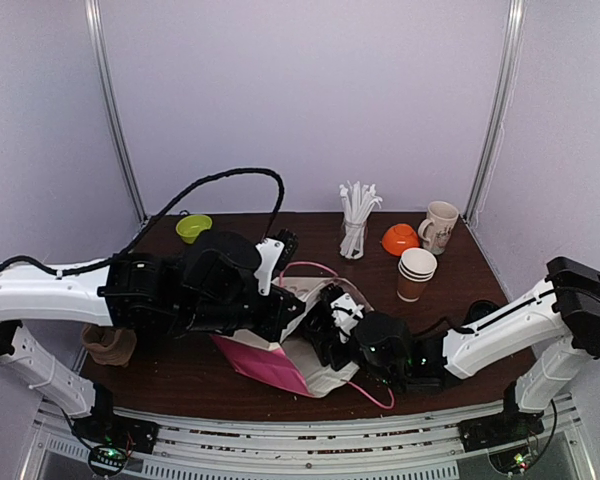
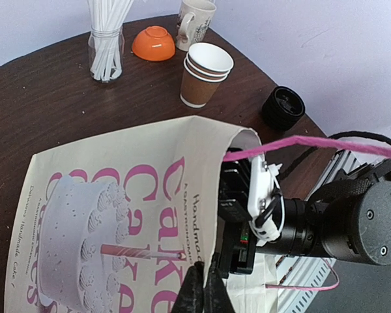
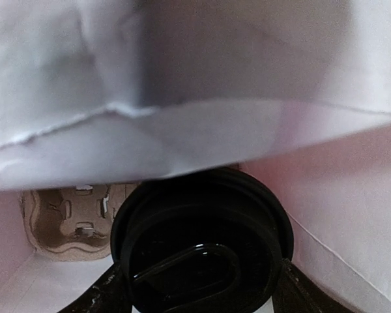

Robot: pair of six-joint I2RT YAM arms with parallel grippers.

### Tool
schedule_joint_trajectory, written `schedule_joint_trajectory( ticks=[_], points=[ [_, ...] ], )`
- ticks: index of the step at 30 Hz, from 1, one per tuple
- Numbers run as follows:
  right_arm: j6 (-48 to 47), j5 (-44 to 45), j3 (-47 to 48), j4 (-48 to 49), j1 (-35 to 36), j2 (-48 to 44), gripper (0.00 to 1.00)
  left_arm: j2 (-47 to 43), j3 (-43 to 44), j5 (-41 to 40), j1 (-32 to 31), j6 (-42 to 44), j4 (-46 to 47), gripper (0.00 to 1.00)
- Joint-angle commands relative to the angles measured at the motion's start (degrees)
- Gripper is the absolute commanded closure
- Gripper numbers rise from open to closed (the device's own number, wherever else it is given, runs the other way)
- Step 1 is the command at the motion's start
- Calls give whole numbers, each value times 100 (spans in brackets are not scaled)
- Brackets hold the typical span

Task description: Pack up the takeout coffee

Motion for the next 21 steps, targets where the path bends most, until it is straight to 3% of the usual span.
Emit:
schedule_joint_trajectory(
  ticks=[1,14,21],
  points=[
    [110,321,153,-111,-16,126,42,-259,-127,136,-27,-105,311,100],
    [58,341,280,56,-11,325,42,-474,-518,190,-28,-246,320,100],
    [62,202,284,-74,-7,107,42,-236,-163,401,-28,-96,330,100]
  ],
)
